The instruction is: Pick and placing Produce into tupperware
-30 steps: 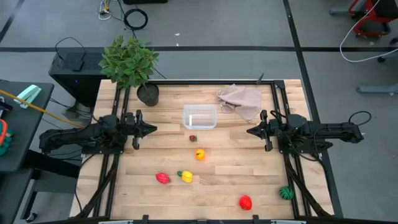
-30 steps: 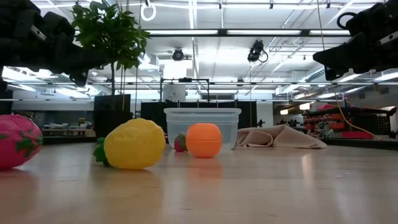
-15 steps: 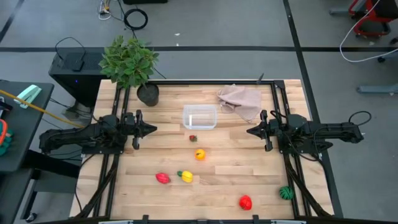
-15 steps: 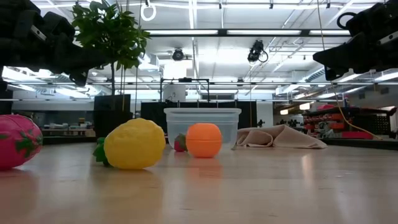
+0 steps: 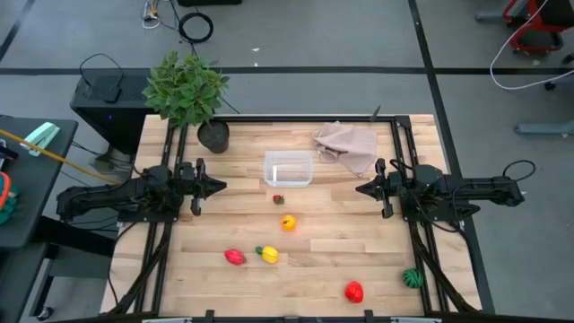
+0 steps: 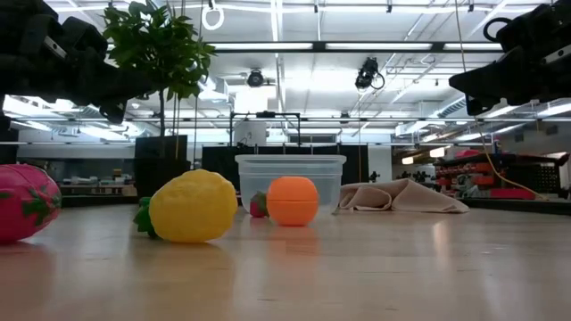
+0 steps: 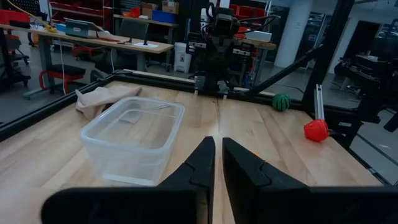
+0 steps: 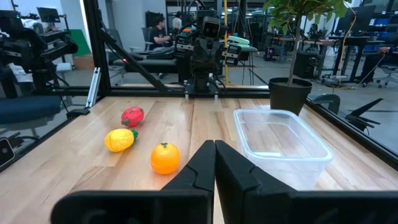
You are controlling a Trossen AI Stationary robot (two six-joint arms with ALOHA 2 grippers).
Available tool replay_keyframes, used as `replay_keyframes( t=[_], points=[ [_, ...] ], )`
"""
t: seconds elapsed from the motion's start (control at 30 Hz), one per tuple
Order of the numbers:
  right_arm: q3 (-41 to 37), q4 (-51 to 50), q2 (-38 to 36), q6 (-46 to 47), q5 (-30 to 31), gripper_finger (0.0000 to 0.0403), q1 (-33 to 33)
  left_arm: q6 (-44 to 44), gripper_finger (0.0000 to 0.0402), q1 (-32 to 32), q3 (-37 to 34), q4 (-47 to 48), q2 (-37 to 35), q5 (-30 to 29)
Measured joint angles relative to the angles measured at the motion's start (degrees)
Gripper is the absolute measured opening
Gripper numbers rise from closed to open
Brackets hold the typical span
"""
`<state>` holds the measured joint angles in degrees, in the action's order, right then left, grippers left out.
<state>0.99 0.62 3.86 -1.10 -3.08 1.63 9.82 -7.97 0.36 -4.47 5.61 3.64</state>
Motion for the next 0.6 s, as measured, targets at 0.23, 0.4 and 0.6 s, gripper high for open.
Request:
replay_keyframes(
  t=[0.23, 0.4, 0.6],
  points=[
    [0.0, 0.0, 0.0, 0.0, 0.0, 0.0017, 0.0, 0.0, 0.0029, 0.0, 0.0, 0.0, 0.0, 0.0],
    [0.0, 0.0, 0.0, 0.0, 0.0, 0.0017, 0.0, 0.0, 0.0036, 0.0, 0.0, 0.0, 0.0, 0.0],
    [0.0, 0.0, 0.0, 0.0, 0.0, 0.0017, 0.0, 0.0, 0.0040, 0.0, 0.0, 0.0, 0.0, 0.0]
  ],
)
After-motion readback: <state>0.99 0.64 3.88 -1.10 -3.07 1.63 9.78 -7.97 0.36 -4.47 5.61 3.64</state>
